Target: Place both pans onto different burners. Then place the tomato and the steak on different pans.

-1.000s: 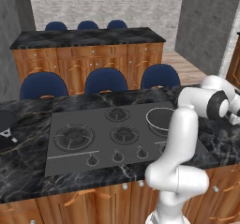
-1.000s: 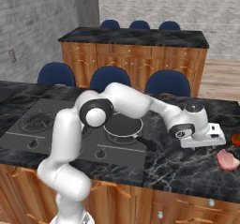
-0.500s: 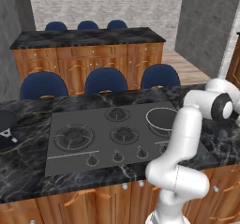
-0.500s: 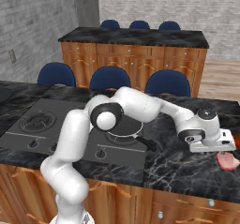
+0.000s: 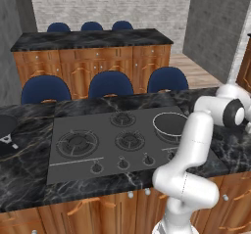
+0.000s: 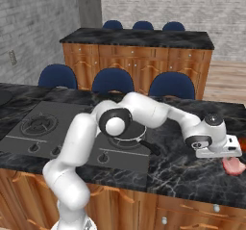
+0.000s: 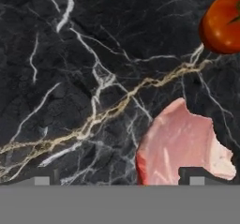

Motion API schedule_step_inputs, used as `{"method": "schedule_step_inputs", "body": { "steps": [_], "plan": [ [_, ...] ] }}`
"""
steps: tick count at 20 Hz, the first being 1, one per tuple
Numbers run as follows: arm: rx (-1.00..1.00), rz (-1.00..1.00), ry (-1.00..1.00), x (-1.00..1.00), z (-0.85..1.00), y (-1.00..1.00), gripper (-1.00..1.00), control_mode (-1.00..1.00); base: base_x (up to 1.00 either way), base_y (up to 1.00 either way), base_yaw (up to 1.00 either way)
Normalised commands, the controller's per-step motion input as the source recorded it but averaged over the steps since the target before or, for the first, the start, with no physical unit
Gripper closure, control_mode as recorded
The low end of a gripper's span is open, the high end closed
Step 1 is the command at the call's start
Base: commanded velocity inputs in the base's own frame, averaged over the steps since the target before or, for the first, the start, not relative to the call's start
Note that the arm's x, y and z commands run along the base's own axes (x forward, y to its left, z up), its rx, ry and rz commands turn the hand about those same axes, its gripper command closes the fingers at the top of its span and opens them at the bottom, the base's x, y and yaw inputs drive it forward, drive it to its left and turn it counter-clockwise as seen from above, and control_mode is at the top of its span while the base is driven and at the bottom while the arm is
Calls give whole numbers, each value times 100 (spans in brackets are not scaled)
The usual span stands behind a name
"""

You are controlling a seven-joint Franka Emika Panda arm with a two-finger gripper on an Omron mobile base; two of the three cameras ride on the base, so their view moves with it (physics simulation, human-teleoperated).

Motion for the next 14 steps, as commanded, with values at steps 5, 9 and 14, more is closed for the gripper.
{"method": "schedule_step_inputs", "body": {
  "steps": [5,9,14],
  "plan": [
    [0,-1,0,23,-20,-16,-100,-100,0,0,0],
    [0,-1,0,19,-22,-29,-100,-100,0,0,0],
    [0,-1,0,16,-14,-34,-100,-100,0,0,0]
  ]
}}
